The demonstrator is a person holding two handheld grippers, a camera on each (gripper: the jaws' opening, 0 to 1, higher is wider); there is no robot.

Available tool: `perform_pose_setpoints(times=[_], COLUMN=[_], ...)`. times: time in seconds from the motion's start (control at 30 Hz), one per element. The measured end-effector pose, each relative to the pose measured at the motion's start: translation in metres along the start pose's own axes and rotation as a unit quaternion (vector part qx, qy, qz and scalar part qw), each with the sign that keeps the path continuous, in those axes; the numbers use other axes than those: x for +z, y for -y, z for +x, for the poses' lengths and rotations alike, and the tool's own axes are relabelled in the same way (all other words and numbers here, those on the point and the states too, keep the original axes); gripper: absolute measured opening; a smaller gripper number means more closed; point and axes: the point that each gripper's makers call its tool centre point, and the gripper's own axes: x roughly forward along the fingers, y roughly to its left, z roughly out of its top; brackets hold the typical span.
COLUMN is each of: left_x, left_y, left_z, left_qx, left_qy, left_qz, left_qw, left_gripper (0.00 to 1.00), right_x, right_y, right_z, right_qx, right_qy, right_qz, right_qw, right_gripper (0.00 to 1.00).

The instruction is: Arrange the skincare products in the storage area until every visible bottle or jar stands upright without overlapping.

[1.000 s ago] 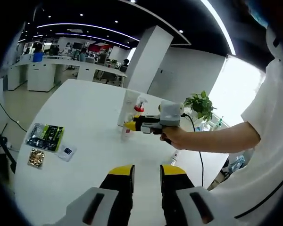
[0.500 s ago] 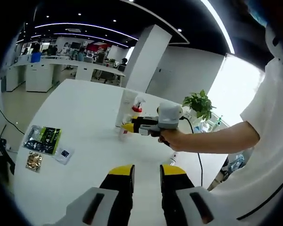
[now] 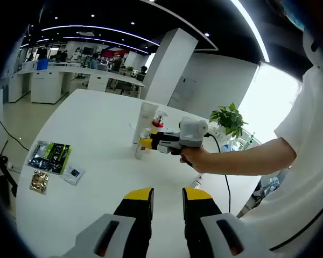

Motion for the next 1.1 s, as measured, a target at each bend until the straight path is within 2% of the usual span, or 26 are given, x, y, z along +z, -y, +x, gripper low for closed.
perform_pose_setpoints(times=[0.17,0.33,0.5,0.7,0.83,0.87,0.93,1.0,1.03,1.1], left_x=[0.002,0.003,0.003,0.002,-0.001,-0.001,0.004,0.016,0.020,0.021], left_y=[-0.001,0.000,0.003,0.004,0.007,0.010,0.015,0.027,0.037,0.041], left_z=[-0.002,0.000,0.003,0.010,0.026,0.029,0.031,0.029,0.027,0.027], left_qx=[0.003,-0.001,-0.007,-0.017,-0.036,-0.044,-0.051,-0.070,-0.093,-0.104], left_qy=[0.003,0.002,-0.001,-0.006,-0.022,-0.034,-0.047,-0.054,-0.063,-0.083], left_qz=[-0.001,0.001,0.007,0.004,-0.010,-0.005,-0.003,-0.012,0.006,0.026], left_qw=[1.0000,1.0000,1.0000,0.9998,0.9991,0.9984,0.9976,0.9960,0.9937,0.9908], left_gripper=[0.22,0.21,0.21,0.21,0.21,0.21,0.21,0.21,0.21,0.21], right_x=[0.000,0.001,-0.002,0.001,0.002,0.001,0.000,-0.001,-0.001,0.001], right_y=[-0.002,-0.003,0.001,-0.002,-0.003,-0.004,-0.007,-0.014,-0.020,-0.031], right_z=[0.001,-0.003,-0.006,-0.022,-0.046,-0.056,-0.071,-0.092,-0.103,-0.120], right_qx=[0.010,0.008,-0.001,-0.006,-0.017,-0.021,-0.023,-0.026,-0.023,-0.019], right_qy=[-0.002,-0.009,-0.013,-0.019,-0.020,-0.024,-0.034,-0.043,-0.055,-0.069], right_qz=[0.007,-0.006,0.010,0.016,0.039,0.045,0.053,0.079,0.087,0.084], right_qw=[0.9999,0.9999,0.9999,0.9997,0.9989,0.9985,0.9978,0.9956,0.9944,0.9939], right_gripper=[0.21,0.22,0.26,0.27,0.30,0.30,0.31,0.31,0.31,0.32])
